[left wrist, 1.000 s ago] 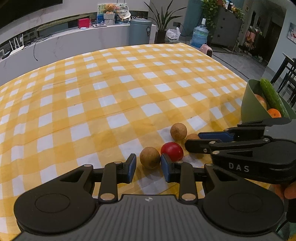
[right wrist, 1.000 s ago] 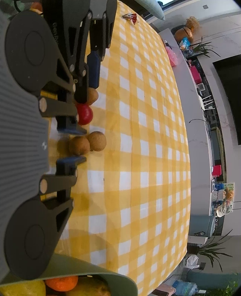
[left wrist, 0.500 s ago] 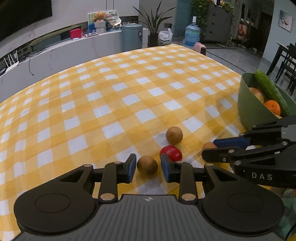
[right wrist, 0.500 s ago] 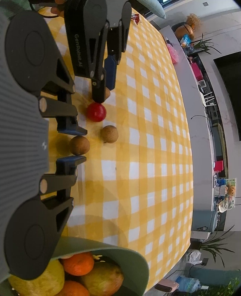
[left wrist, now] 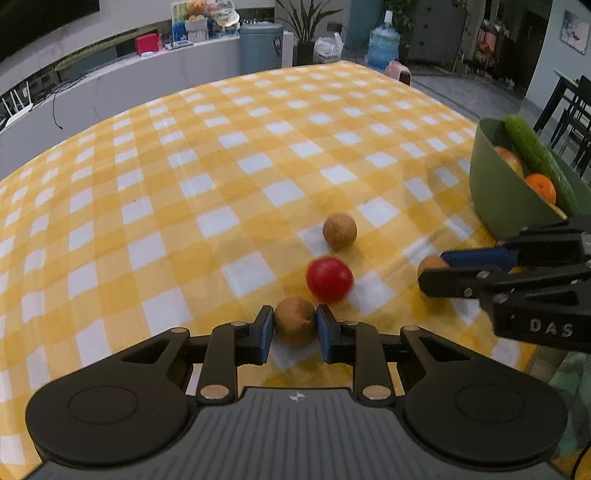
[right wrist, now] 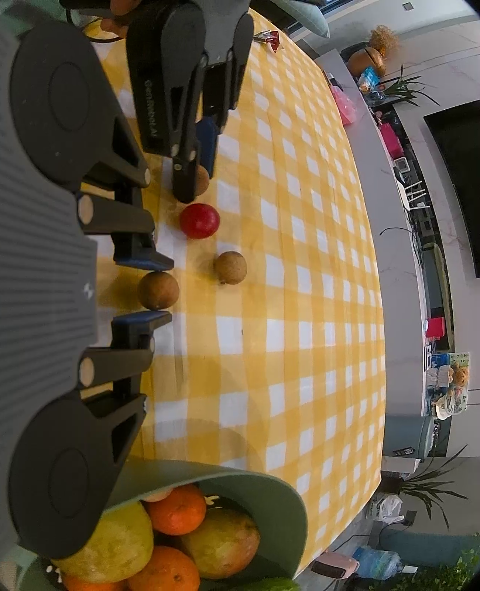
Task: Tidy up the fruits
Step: 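Carry both kiwis over the green colander and lower them in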
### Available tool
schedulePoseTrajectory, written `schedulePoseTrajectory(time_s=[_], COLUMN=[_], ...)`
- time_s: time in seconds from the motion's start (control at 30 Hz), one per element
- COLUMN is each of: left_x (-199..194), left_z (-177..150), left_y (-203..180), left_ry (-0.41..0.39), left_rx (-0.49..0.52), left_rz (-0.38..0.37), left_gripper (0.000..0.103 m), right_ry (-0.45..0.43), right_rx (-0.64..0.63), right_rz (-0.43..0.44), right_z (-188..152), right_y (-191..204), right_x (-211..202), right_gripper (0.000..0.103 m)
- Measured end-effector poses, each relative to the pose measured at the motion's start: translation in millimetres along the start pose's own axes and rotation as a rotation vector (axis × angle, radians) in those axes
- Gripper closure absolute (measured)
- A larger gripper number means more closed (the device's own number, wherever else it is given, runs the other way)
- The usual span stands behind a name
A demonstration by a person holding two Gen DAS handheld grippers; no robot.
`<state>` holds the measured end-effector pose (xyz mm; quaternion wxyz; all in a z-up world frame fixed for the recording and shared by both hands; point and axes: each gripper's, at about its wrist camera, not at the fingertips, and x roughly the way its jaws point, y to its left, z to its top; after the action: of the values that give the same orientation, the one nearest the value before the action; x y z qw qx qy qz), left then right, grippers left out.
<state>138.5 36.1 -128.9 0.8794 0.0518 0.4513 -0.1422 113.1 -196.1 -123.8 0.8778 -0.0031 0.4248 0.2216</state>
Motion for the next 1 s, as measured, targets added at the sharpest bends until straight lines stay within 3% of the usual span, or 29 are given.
schedulePoseTrajectory(time_s=[0.13,0.37,0.73,1.0], left_x=[-9,-46,-97,-96], left_z=[-1,8,27,48], left_y=[-2,-8,-62,-112], left_ry=[-0.017,-0.068,-0.162,-0.166], left_rx=[-0.013,-0.076,-0.042,0.016], left_rz=[0.025,0.001,-0.11,-0.205], left_gripper=[0.076,0.076,0.076,0.076], right_ry=[-0.011,-0.075,-0.191,-0.241], right_rx=[0.009,-0.007,0.0,0.067], right_rz=[0.009,0.025,0.021,-0.082], right_z=[-2,-4,-23,-42], right_y=[0,2,-14,-65], right_x=[-10,-45,-119,-164], right_gripper=[0.084,0.084,0.084,0.084])
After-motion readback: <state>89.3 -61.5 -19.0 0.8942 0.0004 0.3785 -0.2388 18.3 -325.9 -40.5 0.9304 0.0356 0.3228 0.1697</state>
